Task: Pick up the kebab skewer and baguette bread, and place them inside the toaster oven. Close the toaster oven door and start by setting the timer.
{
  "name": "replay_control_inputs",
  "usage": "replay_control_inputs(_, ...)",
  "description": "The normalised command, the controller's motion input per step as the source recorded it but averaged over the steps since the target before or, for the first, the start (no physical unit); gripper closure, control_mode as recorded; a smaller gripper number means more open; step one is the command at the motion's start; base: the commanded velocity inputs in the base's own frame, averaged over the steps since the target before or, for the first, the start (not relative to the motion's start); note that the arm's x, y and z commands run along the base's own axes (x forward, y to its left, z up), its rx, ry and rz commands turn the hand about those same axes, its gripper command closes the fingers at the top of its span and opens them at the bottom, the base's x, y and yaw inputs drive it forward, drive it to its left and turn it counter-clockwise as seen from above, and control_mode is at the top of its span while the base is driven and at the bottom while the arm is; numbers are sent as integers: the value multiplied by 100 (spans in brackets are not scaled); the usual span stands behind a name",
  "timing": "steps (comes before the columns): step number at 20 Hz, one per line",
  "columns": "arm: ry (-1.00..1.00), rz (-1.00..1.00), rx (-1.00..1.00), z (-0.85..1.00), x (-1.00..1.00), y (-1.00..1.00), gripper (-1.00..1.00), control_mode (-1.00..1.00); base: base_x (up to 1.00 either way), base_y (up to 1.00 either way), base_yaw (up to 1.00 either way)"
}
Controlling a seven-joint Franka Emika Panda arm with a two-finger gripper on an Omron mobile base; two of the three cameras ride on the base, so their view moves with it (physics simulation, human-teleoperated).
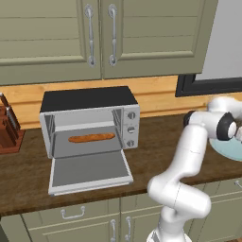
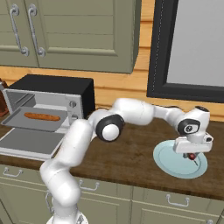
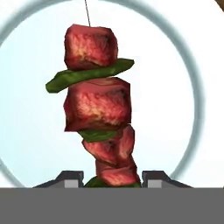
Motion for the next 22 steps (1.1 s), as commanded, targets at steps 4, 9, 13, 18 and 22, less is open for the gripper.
replay_control_inputs(4, 0, 19, -6, 100, -63, 94, 100, -100, 0, 0, 0)
replay_control_inputs(9, 0, 20, -7, 90, -84, 95, 100, -100, 0, 0, 0)
replay_control_inputs(13, 0, 18, -5, 52, -74, 100, 100, -100, 0, 0, 0)
replay_control_inputs(18, 0, 14, -3, 36, -56, 100, 100, -100, 0, 0, 0)
replay_control_inputs(22, 0, 14, -6, 23, -41, 100, 100, -100, 0, 0, 0)
